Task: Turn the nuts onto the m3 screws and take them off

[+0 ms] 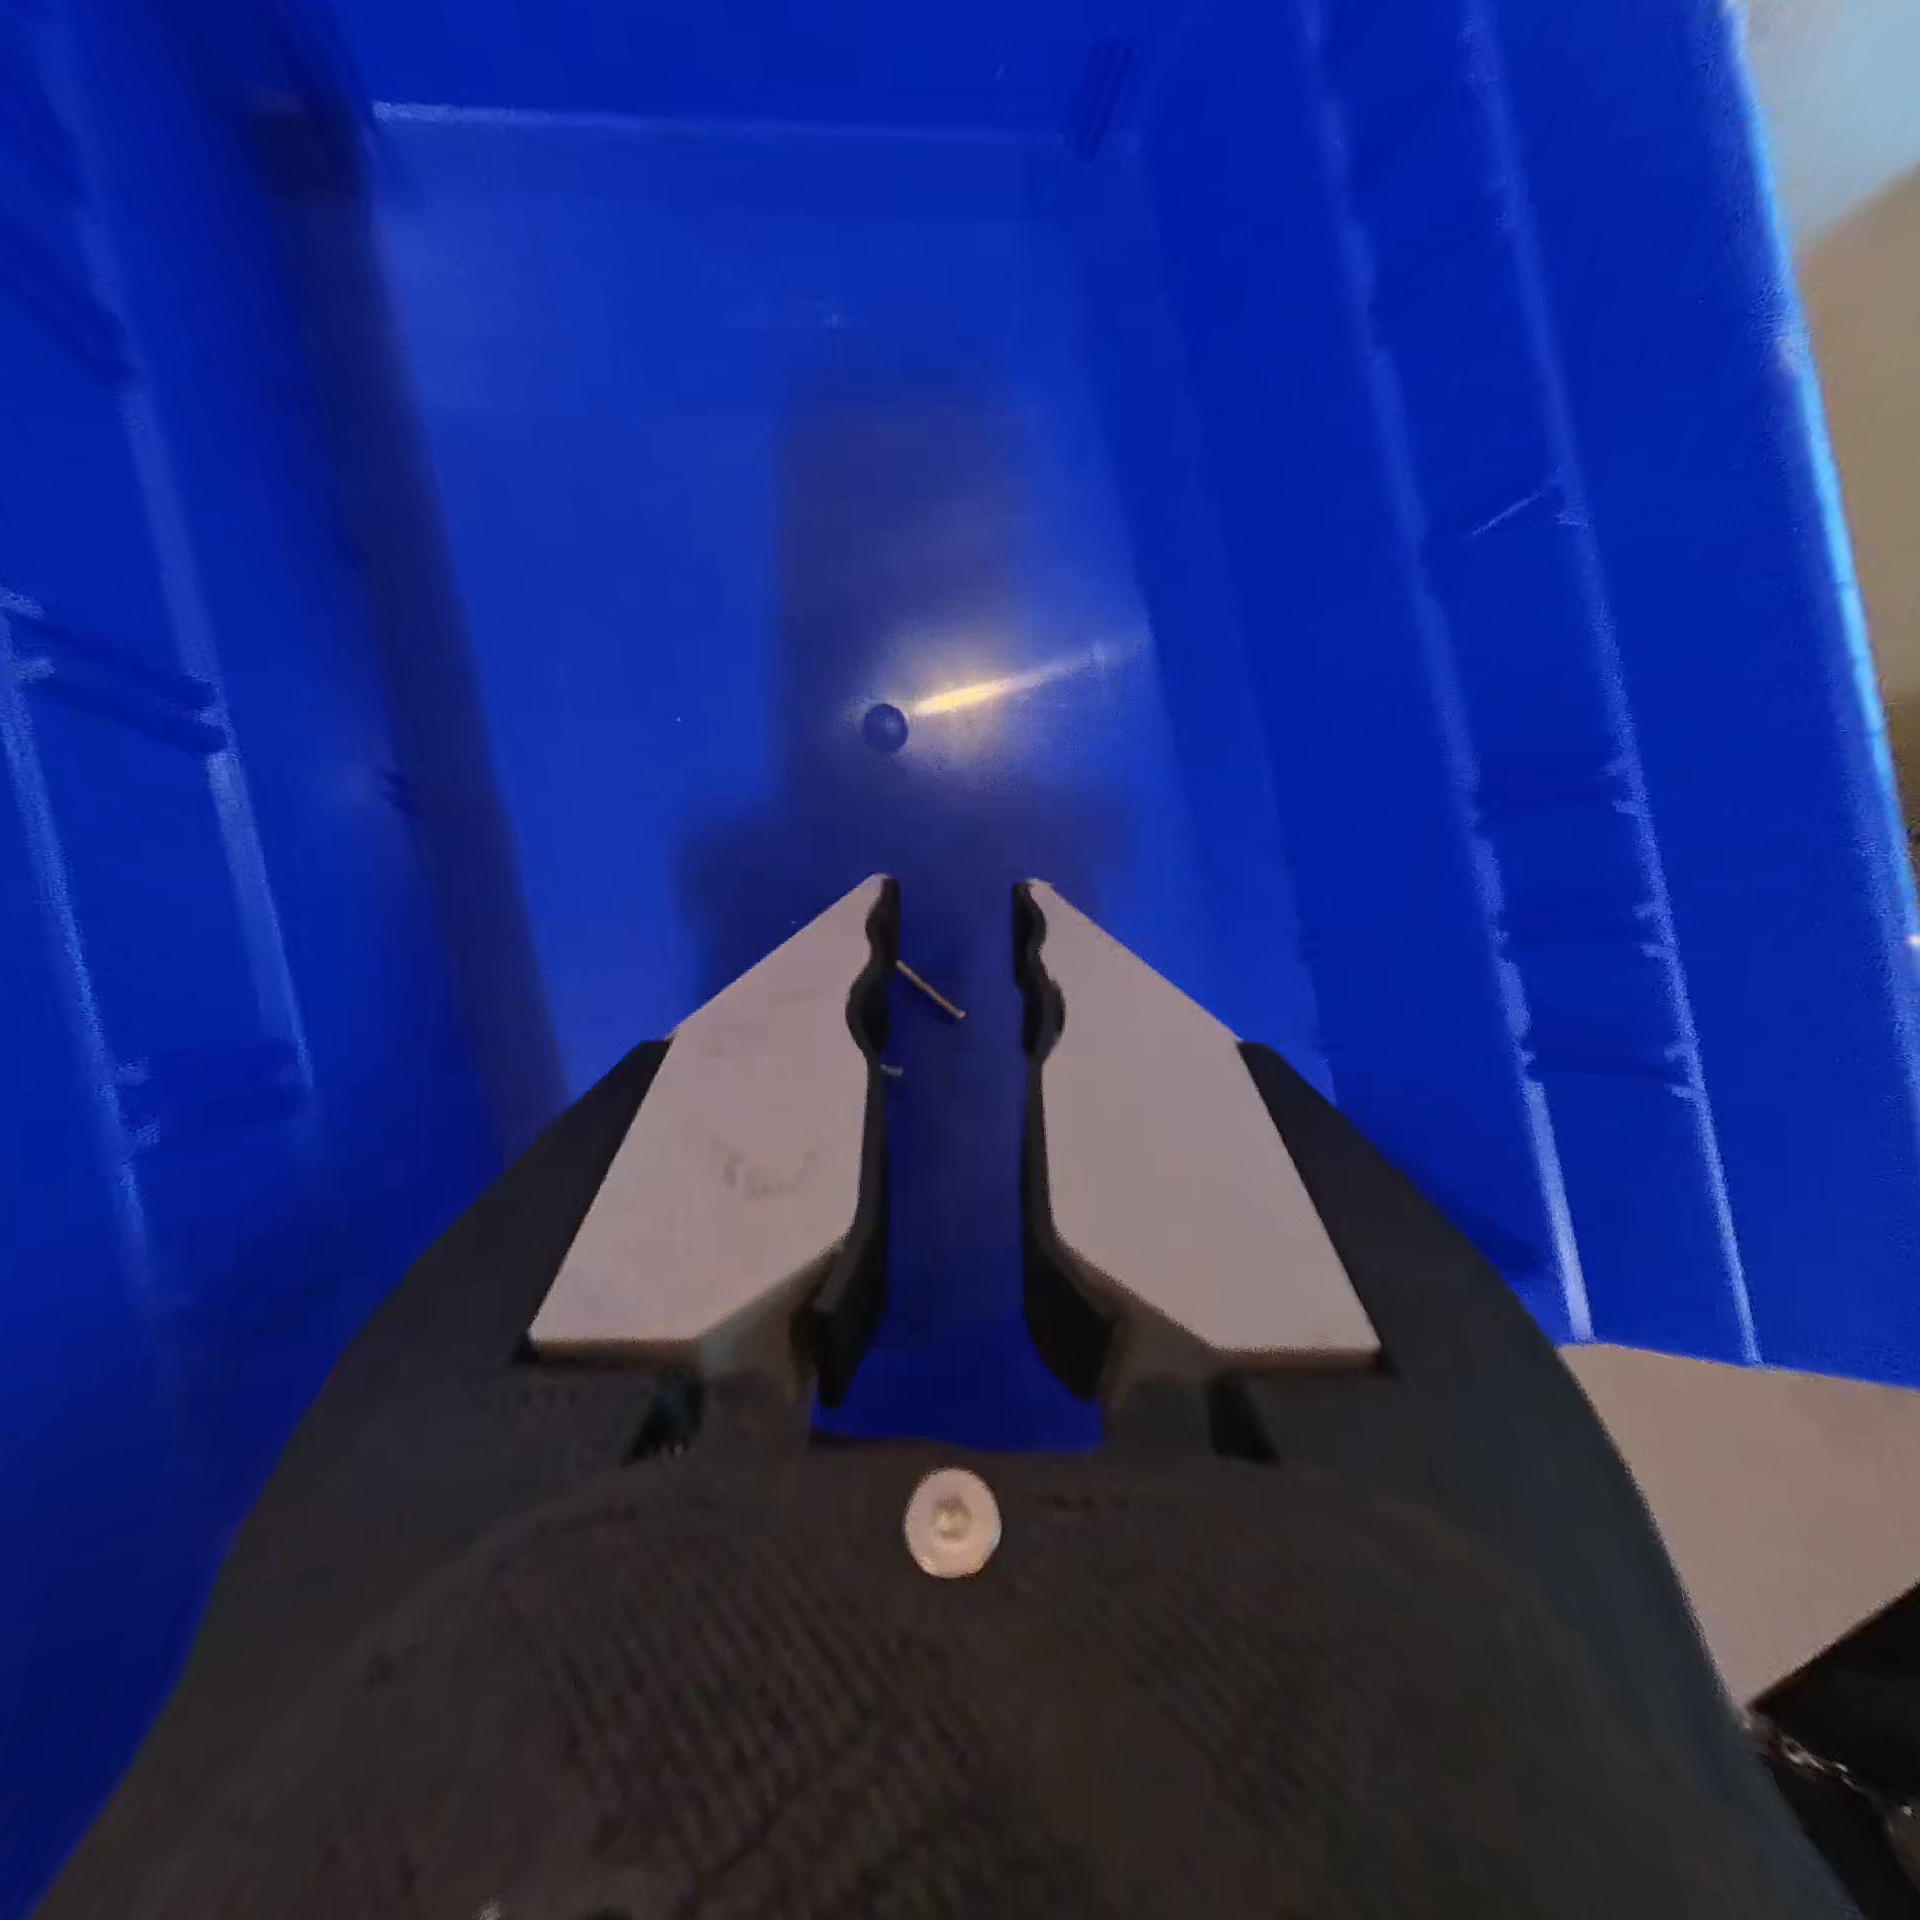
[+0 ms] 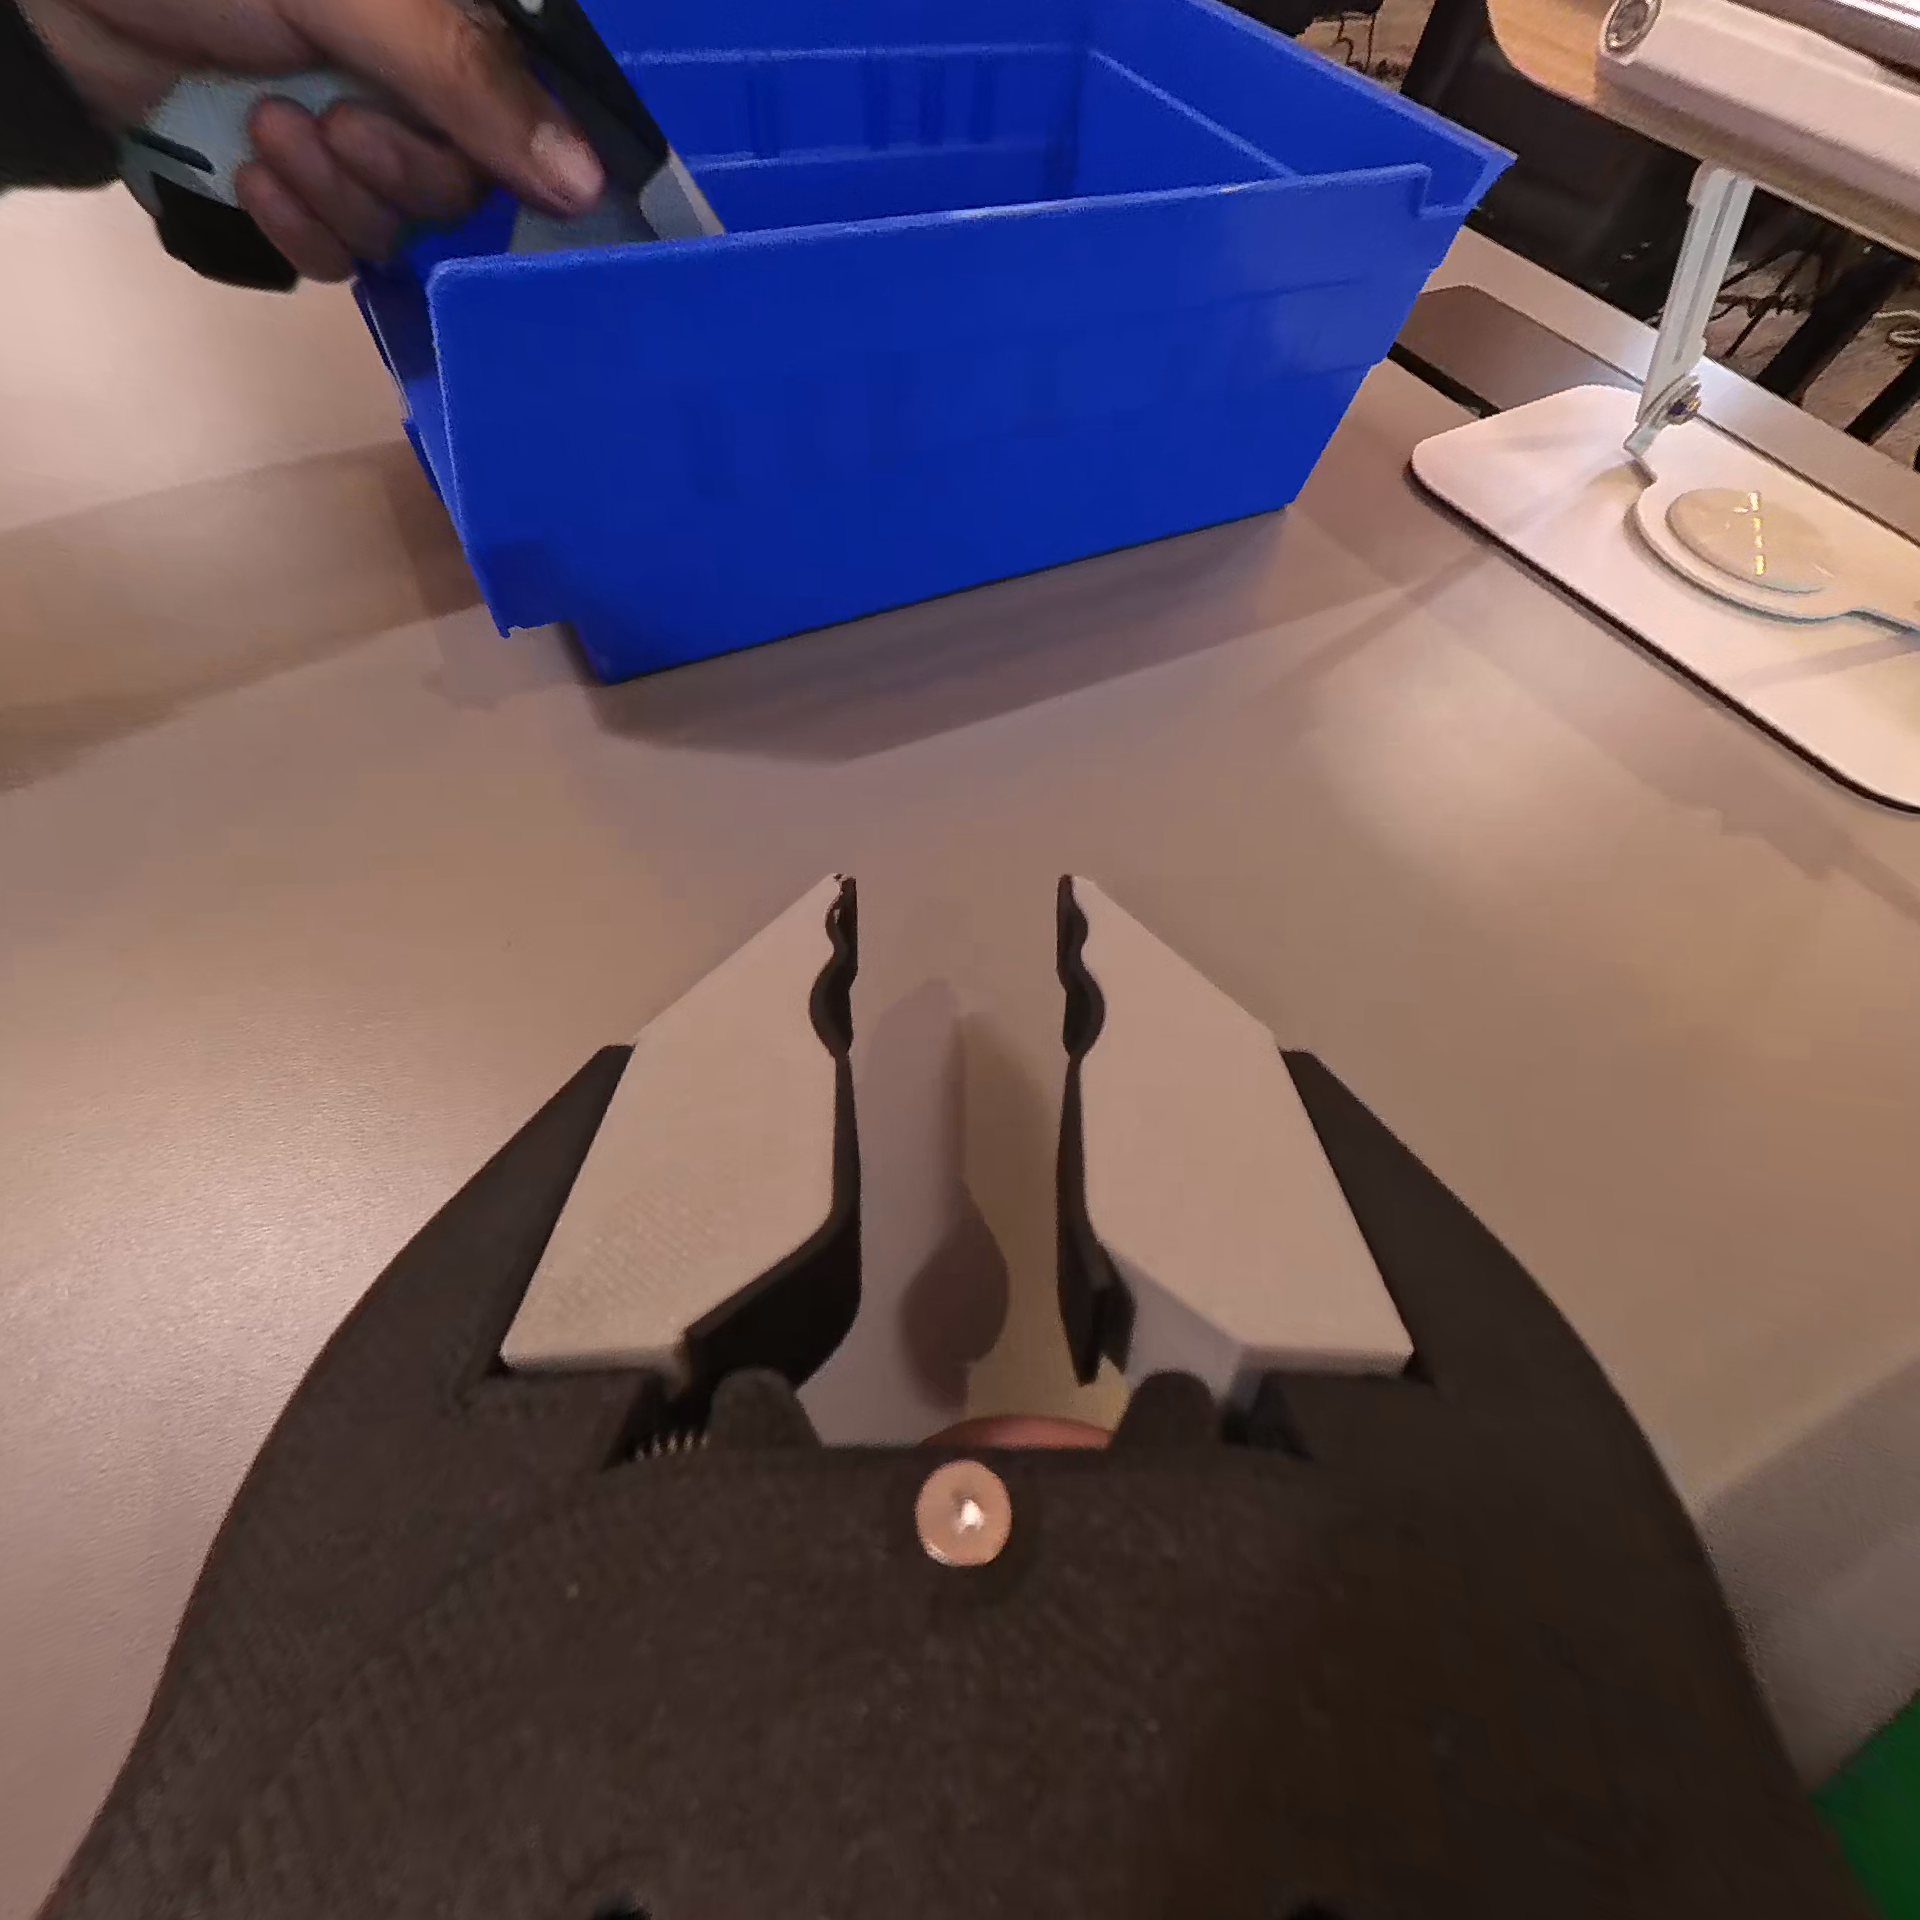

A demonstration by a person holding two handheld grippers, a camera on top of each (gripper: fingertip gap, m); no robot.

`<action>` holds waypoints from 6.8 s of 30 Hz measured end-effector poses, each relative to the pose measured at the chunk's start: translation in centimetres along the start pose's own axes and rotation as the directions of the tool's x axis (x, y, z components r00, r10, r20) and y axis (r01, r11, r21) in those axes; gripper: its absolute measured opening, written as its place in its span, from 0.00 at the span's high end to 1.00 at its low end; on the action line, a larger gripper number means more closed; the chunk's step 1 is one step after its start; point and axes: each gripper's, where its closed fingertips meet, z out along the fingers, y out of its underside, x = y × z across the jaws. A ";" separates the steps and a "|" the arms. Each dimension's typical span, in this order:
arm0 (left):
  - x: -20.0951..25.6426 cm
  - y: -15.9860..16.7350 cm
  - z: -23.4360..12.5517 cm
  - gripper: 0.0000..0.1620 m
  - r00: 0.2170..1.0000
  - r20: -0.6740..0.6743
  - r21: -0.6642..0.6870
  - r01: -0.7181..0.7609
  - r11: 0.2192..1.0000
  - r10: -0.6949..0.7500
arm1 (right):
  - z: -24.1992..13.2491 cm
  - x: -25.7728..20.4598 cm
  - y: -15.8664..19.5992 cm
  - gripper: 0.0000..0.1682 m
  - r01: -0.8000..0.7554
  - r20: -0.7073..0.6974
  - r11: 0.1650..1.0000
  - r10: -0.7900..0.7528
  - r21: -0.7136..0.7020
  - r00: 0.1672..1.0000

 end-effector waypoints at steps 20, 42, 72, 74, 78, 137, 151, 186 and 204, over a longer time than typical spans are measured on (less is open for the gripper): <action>-2.3 2.5 -0.8 0.85 0.985 0.135 -0.191 -0.081 0.978 0.107 | -0.2 -0.3 -0.3 0.79 0.015 0.003 1.000 -0.015 0.009 1.000; -1.9 2.5 0.0 0.96 0.981 0.116 -0.197 -0.129 0.972 0.154 | -0.3 -0.4 -0.3 0.79 0.025 0.001 1.000 -0.025 0.009 1.000; 2.1 0.0 2.0 0.86 0.988 0.032 -0.150 -0.144 0.978 0.150 | -0.3 -0.4 -0.3 0.79 0.034 0.002 0.999 -0.034 0.005 0.999; 2.5 -0.1 2.4 0.86 0.983 0.031 -0.148 -0.176 0.973 0.182 | -0.3 -0.5 -0.3 0.79 0.036 0.002 0.999 -0.036 0.005 0.999; 3.3 0.5 3.2 0.88 0.974 0.014 -0.183 -0.221 0.958 0.227 | -0.3 -0.4 -0.2 0.79 0.035 -0.001 0.999 -0.035 0.003 0.999; 21.2 -3.3 -11.7 1.00 0.735 -0.460 0.684 -0.066 0.727 0.499 | -4.6 -4.2 -6.3 0.79 -0.151 0.351 0.946 0.044 0.286 0.935; 27.3 0.5 -8.5 1.00 0.574 -0.656 0.632 0.062 0.773 0.490 | -6.2 -4.5 -7.8 0.89 -0.268 0.470 0.904 0.087 0.334 0.878; 26.7 2.2 -7.6 1.00 0.625 -0.586 0.631 -0.047 0.774 0.515 | -7.5 -3.7 -7.4 0.92 -0.166 0.429 0.929 0.009 0.330 0.903; 27.8 3.1 -6.5 1.00 0.639 -0.546 0.611 -0.139 0.779 0.542 | -7.4 -4.7 -7.4 1.00 -0.281 0.544 0.920 0.093 0.274 0.834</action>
